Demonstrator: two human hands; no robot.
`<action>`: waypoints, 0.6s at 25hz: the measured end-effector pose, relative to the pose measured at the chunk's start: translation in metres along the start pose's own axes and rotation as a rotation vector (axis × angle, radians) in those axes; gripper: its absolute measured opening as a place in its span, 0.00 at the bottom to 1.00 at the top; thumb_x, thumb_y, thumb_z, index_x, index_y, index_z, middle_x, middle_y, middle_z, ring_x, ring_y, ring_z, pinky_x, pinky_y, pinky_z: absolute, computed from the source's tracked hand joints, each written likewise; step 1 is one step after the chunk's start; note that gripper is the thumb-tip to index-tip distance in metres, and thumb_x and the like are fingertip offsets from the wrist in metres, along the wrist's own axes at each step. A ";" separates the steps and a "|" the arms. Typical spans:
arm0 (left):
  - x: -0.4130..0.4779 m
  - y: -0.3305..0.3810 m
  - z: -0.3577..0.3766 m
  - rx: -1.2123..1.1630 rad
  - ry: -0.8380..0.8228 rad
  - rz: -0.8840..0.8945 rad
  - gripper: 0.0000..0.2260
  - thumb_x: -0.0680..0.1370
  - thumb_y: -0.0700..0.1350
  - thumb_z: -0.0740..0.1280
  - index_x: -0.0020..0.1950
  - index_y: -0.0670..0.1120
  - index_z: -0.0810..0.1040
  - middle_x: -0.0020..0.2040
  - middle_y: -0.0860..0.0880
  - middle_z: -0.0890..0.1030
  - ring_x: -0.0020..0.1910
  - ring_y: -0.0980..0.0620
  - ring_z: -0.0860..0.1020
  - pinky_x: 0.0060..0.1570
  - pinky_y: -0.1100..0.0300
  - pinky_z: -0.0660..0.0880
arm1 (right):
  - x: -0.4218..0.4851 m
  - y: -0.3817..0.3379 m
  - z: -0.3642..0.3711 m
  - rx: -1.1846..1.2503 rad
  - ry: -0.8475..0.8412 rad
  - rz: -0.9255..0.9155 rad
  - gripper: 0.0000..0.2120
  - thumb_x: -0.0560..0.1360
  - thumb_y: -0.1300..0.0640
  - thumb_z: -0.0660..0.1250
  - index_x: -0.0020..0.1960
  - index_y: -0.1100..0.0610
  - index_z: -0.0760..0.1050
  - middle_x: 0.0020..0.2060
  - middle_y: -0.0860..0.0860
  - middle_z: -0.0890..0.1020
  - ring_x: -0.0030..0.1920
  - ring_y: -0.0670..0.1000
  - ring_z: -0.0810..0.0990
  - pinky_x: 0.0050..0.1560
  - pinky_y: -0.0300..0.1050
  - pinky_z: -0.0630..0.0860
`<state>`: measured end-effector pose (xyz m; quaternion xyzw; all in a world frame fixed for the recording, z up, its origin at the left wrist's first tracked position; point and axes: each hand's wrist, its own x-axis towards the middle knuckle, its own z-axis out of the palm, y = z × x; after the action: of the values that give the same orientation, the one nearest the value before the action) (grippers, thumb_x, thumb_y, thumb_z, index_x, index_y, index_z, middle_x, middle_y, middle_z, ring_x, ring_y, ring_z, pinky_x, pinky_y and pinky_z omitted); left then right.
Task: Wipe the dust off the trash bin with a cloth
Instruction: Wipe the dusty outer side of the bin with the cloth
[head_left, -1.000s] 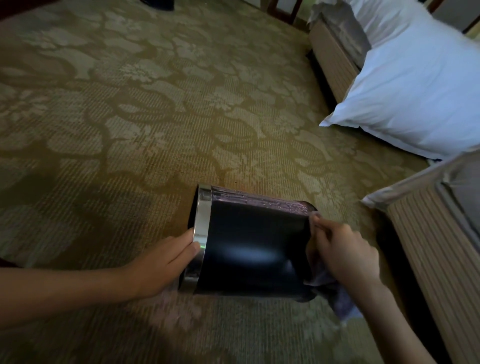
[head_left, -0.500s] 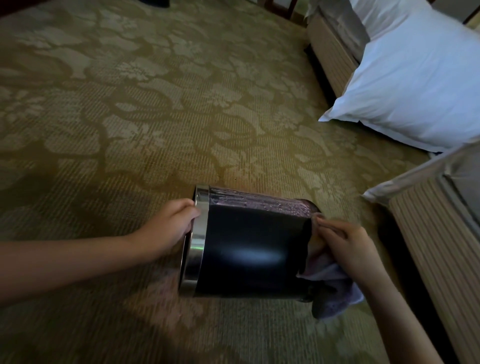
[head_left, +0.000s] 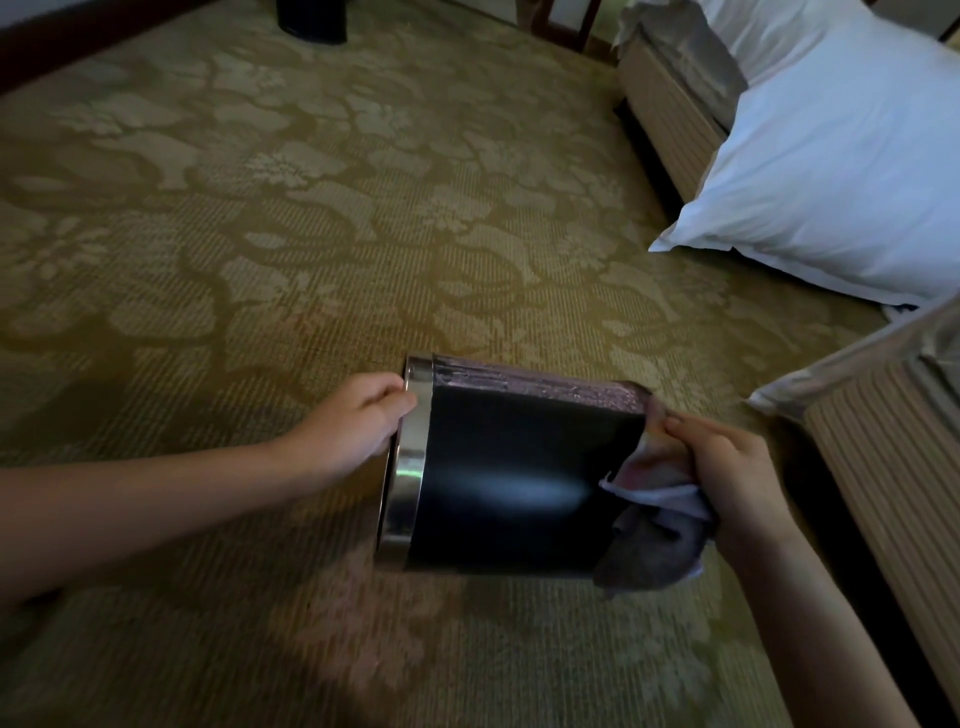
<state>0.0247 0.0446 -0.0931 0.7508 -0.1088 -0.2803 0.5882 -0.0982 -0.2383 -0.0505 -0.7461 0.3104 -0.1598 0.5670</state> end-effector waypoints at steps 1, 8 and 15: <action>0.002 0.000 -0.002 0.026 0.001 0.020 0.11 0.82 0.40 0.58 0.49 0.33 0.74 0.28 0.50 0.66 0.25 0.56 0.65 0.25 0.63 0.62 | 0.003 0.004 0.001 -0.030 0.009 -0.040 0.10 0.77 0.65 0.65 0.48 0.57 0.84 0.41 0.50 0.87 0.47 0.46 0.85 0.48 0.36 0.79; -0.012 -0.020 -0.006 0.183 -0.077 0.083 0.09 0.81 0.42 0.60 0.45 0.39 0.76 0.27 0.53 0.75 0.26 0.60 0.71 0.29 0.64 0.68 | -0.020 0.045 0.008 -0.589 0.079 -0.150 0.12 0.78 0.48 0.65 0.59 0.40 0.80 0.60 0.39 0.80 0.60 0.45 0.79 0.56 0.48 0.74; -0.011 -0.025 -0.007 0.151 -0.117 0.083 0.09 0.82 0.42 0.59 0.47 0.39 0.76 0.26 0.53 0.73 0.25 0.61 0.69 0.26 0.67 0.65 | -0.061 0.015 0.091 -1.076 0.034 -0.380 0.14 0.78 0.50 0.63 0.62 0.40 0.75 0.72 0.51 0.67 0.41 0.55 0.84 0.37 0.46 0.76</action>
<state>0.0155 0.0628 -0.1121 0.7701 -0.1949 -0.2902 0.5336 -0.0950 -0.1330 -0.0861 -0.9698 0.2174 -0.0902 0.0634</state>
